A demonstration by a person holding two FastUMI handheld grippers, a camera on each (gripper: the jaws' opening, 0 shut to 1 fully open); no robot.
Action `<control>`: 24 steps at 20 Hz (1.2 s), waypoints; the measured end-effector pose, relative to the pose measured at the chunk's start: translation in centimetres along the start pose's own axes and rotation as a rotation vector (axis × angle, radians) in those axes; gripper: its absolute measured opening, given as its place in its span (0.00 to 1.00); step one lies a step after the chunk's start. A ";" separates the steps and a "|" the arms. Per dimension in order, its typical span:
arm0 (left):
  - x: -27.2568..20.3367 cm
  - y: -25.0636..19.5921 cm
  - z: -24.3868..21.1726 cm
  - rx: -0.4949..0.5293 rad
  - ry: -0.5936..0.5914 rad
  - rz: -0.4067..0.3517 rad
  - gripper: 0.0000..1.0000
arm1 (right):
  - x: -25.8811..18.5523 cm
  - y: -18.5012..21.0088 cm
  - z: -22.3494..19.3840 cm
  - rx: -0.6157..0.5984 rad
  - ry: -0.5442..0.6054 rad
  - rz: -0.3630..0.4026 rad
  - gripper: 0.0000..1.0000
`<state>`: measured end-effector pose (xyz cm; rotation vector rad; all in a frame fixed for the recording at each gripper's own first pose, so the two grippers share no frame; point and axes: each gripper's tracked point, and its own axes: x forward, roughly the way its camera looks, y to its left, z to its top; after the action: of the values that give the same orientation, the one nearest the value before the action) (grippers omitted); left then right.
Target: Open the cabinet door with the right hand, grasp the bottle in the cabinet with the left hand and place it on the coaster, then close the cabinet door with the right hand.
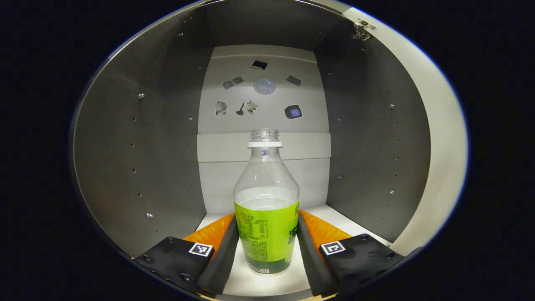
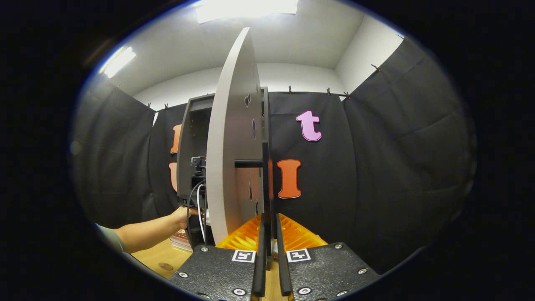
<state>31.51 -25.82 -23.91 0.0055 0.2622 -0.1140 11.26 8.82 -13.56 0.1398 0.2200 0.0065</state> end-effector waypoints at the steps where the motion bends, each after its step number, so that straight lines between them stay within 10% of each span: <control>1: -0.7 0.2 0.5 0.000 -0.009 -0.001 0.79 | 0.0 0.0 0.0 -0.003 0.000 0.000 0.13; 24: -21.7 7.9 1.9 0.000 -0.042 -0.068 0.79 | -0.4 -1.0 -0.1 0.017 -0.011 -0.047 0.35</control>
<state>12.06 -15.56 -16.50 -0.0063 0.2205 -0.1819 10.88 7.82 -13.74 0.1517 0.2124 -0.0425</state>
